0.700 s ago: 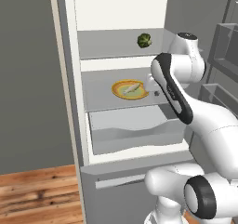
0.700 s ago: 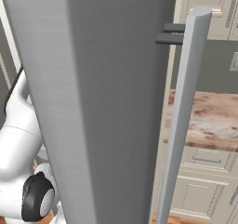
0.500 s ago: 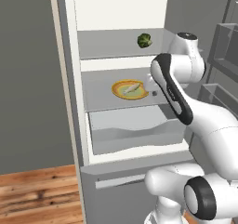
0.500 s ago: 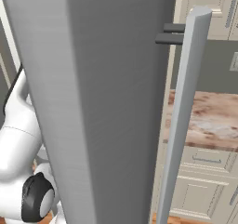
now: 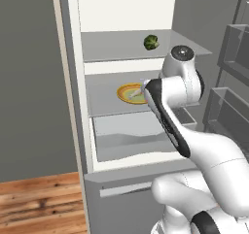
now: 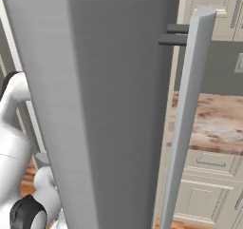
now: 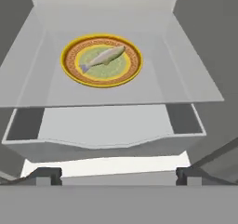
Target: Transport the fish from the fridge to the microwave and turn on the microwave.
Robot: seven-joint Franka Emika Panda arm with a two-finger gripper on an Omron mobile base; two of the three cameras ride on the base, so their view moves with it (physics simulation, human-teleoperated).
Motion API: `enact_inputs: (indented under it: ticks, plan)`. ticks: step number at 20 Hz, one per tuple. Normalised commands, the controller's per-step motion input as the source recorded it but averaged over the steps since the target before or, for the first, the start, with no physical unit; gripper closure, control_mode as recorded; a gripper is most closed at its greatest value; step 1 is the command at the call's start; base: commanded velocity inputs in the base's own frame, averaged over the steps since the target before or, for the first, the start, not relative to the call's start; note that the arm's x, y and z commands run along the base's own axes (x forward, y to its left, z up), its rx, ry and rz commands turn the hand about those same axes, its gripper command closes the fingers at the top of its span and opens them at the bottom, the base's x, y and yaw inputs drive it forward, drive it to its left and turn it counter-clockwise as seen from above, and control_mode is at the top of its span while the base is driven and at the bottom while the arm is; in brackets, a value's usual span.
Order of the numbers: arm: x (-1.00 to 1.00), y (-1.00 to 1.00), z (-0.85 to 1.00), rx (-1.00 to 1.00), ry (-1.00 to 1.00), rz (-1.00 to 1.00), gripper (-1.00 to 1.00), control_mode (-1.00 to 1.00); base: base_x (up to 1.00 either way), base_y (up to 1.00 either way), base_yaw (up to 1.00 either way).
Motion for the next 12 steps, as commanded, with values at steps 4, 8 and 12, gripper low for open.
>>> enact_inputs:
  ticks: [4, 8, 12]
  plan:
    - [0.05, 0.26, -0.19, 0.0, -0.25, -0.35, -1.0, -1.0, 0.0, 0.0, 0.0]
    - [0.18, 0.25, -0.08, 0.0, -0.21, -0.28, -1.0, -1.0, 0.0, 0.0, 0.0]
    - [0.25, 0.09, -0.02, 0.0, -0.24, -0.11, -1.0, -1.0, 0.0, 0.0, 0.0]
